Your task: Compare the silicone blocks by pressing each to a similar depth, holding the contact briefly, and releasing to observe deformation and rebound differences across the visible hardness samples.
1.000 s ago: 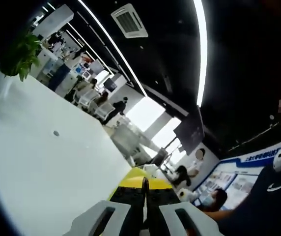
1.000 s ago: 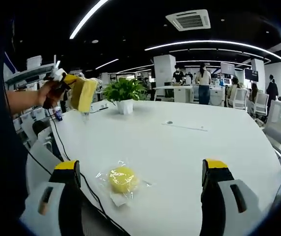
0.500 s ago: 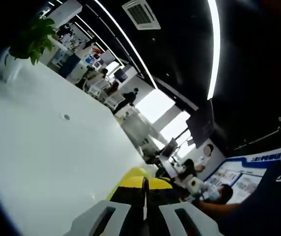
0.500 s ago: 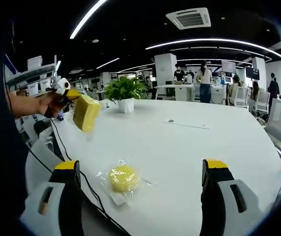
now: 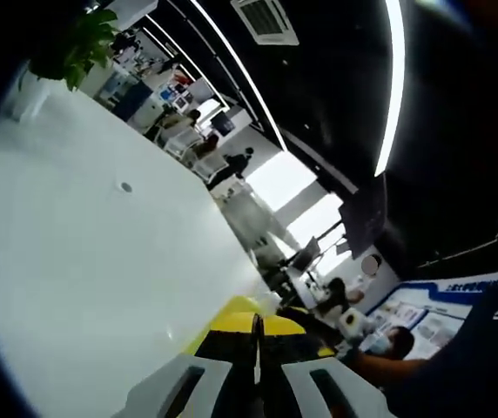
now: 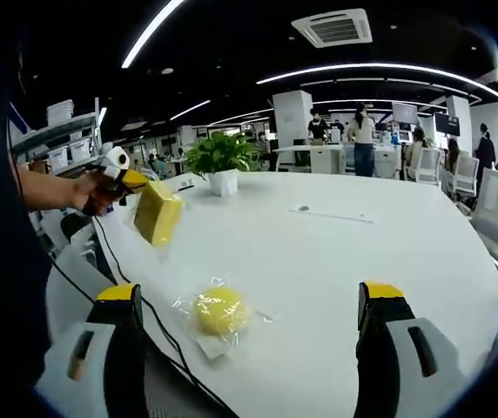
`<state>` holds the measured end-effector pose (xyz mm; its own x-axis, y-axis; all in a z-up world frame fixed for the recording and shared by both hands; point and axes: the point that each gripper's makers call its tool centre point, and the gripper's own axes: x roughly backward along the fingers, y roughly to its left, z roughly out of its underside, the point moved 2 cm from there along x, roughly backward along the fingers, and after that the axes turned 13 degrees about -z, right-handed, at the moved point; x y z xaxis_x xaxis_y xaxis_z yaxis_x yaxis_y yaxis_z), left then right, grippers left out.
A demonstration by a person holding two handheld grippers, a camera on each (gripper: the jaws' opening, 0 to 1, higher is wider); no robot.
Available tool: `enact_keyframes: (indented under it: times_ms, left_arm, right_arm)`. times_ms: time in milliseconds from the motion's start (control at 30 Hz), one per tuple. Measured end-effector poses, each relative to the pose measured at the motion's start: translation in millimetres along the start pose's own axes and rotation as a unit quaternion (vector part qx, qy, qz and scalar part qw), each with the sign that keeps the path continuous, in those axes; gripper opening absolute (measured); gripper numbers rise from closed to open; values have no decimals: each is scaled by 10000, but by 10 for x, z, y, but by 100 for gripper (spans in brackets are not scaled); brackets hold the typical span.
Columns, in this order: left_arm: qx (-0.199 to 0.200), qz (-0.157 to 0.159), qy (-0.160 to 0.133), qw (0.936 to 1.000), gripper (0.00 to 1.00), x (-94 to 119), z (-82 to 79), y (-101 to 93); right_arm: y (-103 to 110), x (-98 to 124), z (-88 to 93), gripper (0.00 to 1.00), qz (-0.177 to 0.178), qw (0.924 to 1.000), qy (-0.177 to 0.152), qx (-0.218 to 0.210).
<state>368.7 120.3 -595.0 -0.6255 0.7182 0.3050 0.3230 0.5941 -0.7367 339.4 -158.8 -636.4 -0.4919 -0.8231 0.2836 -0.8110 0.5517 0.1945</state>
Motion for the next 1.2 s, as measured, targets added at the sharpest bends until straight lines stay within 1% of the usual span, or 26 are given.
enact_keyframes:
  times_ms: [133,333,567,733,867,1000,1033,1100,1167,1200]
  left_arm:
    - [91,-27,27,10000,0,-27,55,97]
    - [199,-134,133,9996,0,-68,135,251]
    - [368,-218,225,9988,0,-127,206,338]
    - [551,-313,245,9977,0,-154,244,471]
    - [703,-373,297,9964,0,-174,289,576]
    - [750,-476,350,9954,0,-183,337,667]
    - [820,-526,362,9946,0,-185,348,711]
    - [881,-527,370,9940,0,-192,362,739]
    - [895,-571,423,9934,0,-217,385,786]
    - [830,-632,472,9934,0,-231,403,810]
  right_arm:
    - [-4,7,5,96,44,10000,-41,-40]
    - [15,-5,42,96,60,9999,-13,-81]
    - [36,-65,86,96,44,9999,25,-128]
    - [59,-85,85,96,13,9999,31,-108]
    - [69,-78,85,96,21,9999,35,-129]
    - [80,-41,106,96,55,9999,55,-117]
    - [69,-22,125,96,80,9999,55,-138]
    - [70,-5,136,96,105,9998,56,-161]
    - [77,7,141,96,135,9998,57,-163]
    - [78,10,142,96,140,9997,56,-167]
